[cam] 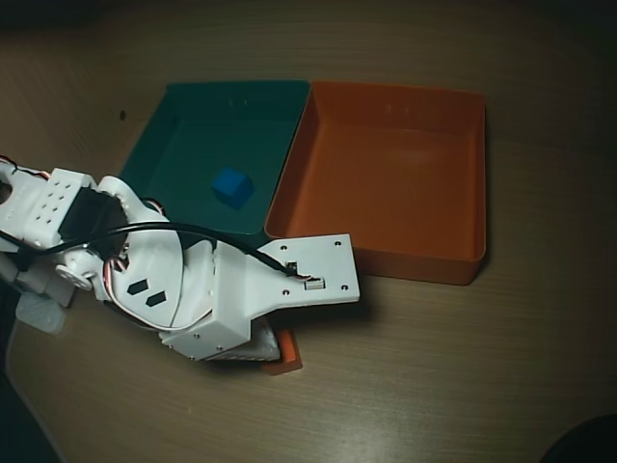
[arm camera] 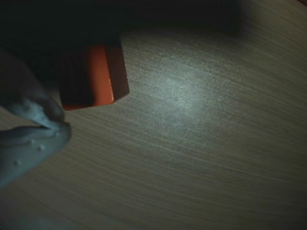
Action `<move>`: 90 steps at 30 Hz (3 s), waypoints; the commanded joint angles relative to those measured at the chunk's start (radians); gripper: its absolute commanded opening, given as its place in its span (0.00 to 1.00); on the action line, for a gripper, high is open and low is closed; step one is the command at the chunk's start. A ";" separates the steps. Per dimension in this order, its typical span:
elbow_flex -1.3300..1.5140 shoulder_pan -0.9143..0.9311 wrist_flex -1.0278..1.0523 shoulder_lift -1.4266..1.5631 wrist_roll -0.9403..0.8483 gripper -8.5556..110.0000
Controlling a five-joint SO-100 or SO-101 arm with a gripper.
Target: Grasp a cube and put it in the box.
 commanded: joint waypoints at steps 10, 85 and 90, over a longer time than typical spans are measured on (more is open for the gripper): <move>-0.032 0.002 0.008 0.020 0.002 0.03; -0.026 0.041 -0.014 -0.052 -0.002 0.49; -0.084 0.041 -0.012 -0.121 -0.002 0.49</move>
